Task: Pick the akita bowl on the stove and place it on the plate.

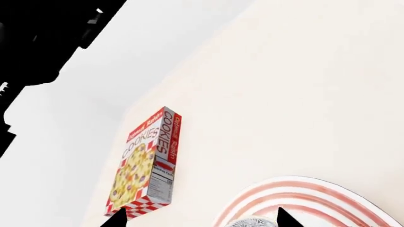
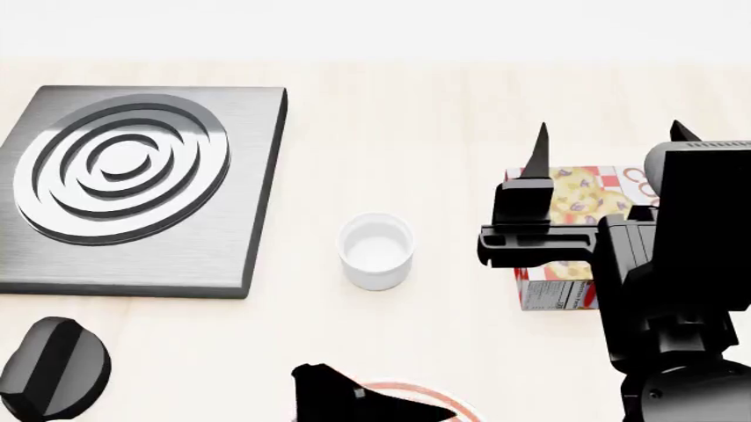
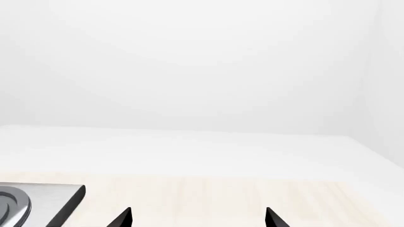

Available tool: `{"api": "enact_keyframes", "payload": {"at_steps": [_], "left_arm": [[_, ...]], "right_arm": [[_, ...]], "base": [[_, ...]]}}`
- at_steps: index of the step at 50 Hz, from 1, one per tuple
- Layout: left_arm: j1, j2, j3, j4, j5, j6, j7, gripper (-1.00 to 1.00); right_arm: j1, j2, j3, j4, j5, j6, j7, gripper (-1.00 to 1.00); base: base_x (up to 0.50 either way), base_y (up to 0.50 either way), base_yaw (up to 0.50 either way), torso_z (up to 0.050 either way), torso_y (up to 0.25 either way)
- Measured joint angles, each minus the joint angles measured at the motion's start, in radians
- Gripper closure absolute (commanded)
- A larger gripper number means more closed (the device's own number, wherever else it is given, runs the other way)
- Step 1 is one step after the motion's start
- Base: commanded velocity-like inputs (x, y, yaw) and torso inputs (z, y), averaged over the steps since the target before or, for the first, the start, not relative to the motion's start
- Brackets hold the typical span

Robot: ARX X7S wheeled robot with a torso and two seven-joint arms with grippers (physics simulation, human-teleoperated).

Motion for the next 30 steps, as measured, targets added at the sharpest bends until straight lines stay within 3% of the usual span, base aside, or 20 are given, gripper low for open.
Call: {"api": "enact_keyframes", "payload": {"at_steps": [30], "left_arm": [[0.052, 0.04, -0.293, 0.017, -0.234, -0.018, -0.107, -1.0]], "right_arm": [[0.002, 0.006, -0.004, 0.0, 0.01, -0.001, 0.007, -1.0]], "base": [[0.0, 0.0, 0.0, 0.0, 0.0]]}}
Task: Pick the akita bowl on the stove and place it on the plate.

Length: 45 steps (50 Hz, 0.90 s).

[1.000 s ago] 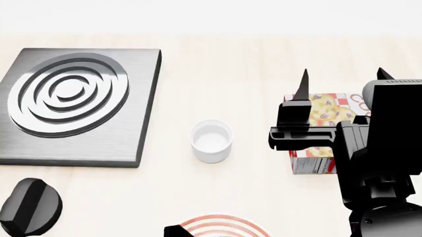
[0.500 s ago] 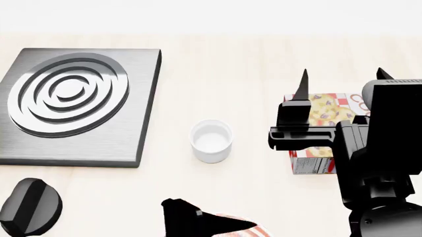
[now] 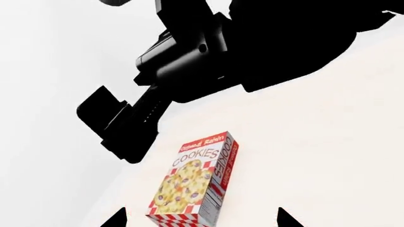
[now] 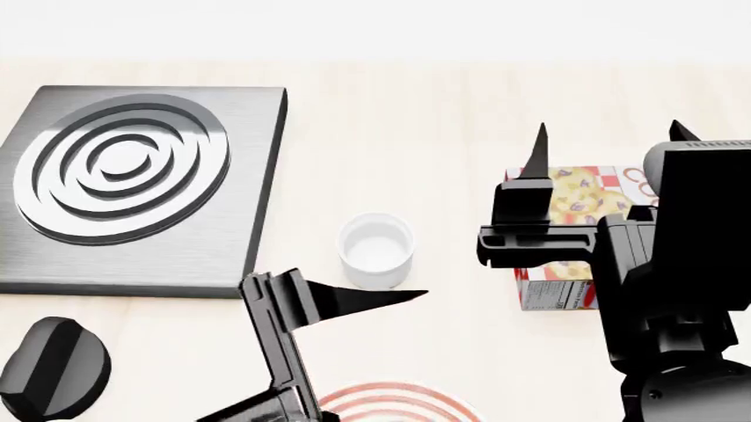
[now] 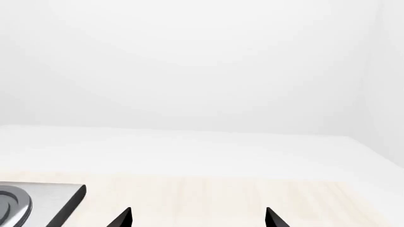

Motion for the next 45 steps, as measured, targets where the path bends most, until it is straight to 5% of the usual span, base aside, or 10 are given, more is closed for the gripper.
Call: {"api": "enact_keyframes", "payload": {"at_steps": [45], "left_arm": [[-0.049, 0.05, -0.467, -0.086, -0.376, -0.035, -0.124, -1.0]], "right_arm": [[-0.001, 0.008, -0.006, 0.004, 0.011, -0.008, 0.009, -1.0]], "base": [[0.0, 0.0, 0.0, 0.0, 0.0]]}}
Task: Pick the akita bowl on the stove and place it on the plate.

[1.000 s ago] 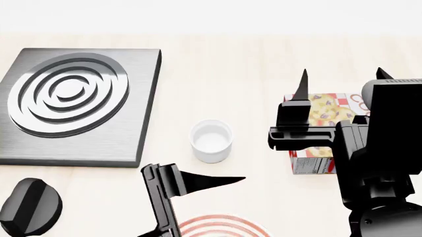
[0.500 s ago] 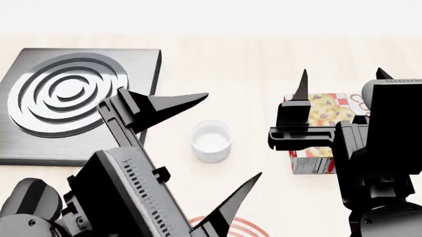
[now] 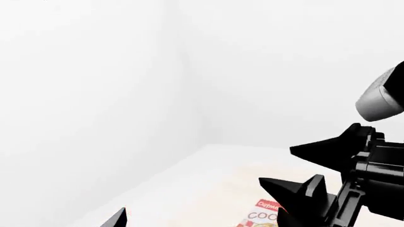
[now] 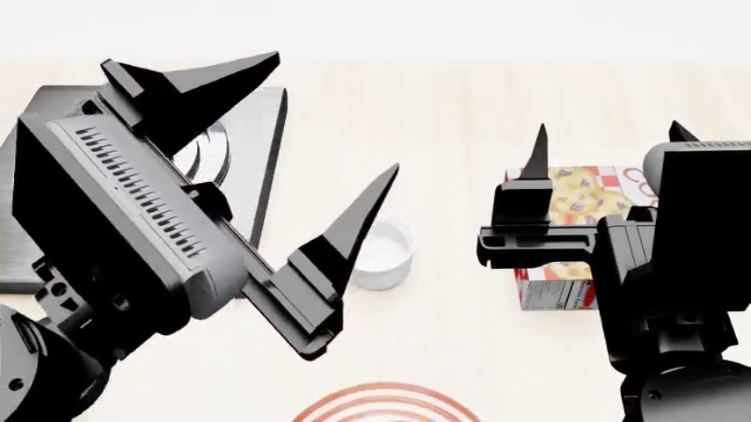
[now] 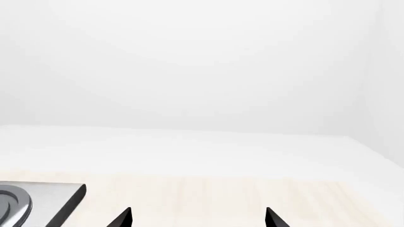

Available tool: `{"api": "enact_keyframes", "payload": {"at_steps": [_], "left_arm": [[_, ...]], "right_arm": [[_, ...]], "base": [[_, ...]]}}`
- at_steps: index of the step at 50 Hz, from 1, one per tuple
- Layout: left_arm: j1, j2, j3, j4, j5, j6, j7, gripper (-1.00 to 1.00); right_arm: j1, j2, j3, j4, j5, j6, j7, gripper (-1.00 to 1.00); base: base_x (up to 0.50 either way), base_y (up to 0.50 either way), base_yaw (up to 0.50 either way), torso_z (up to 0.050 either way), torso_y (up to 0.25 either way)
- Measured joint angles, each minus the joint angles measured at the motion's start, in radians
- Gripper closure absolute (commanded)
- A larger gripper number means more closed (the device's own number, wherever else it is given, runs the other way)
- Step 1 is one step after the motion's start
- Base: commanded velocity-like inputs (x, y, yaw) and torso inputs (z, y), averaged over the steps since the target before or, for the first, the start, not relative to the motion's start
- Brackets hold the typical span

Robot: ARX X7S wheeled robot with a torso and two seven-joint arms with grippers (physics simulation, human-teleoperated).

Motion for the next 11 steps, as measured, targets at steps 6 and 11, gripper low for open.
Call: {"api": "enact_keyframes", "payload": {"at_steps": [6, 11], "left_arm": [[0.0, -0.004, -0.037, -0.006, -0.027, 0.003, -0.013, -1.0], [0.002, -0.009, -0.063, -0.007, -0.046, 0.006, -0.022, -1.0]], "right_arm": [[-0.001, 0.001, -0.001, 0.001, 0.001, -0.001, 0.001, -1.0], [0.0, 0.002, -0.002, 0.0, 0.003, -0.001, 0.002, -1.0]], "base": [[0.0, 0.0, 0.0, 0.0, 0.0], [0.0, 0.0, 0.0, 0.0, 0.0]]}}
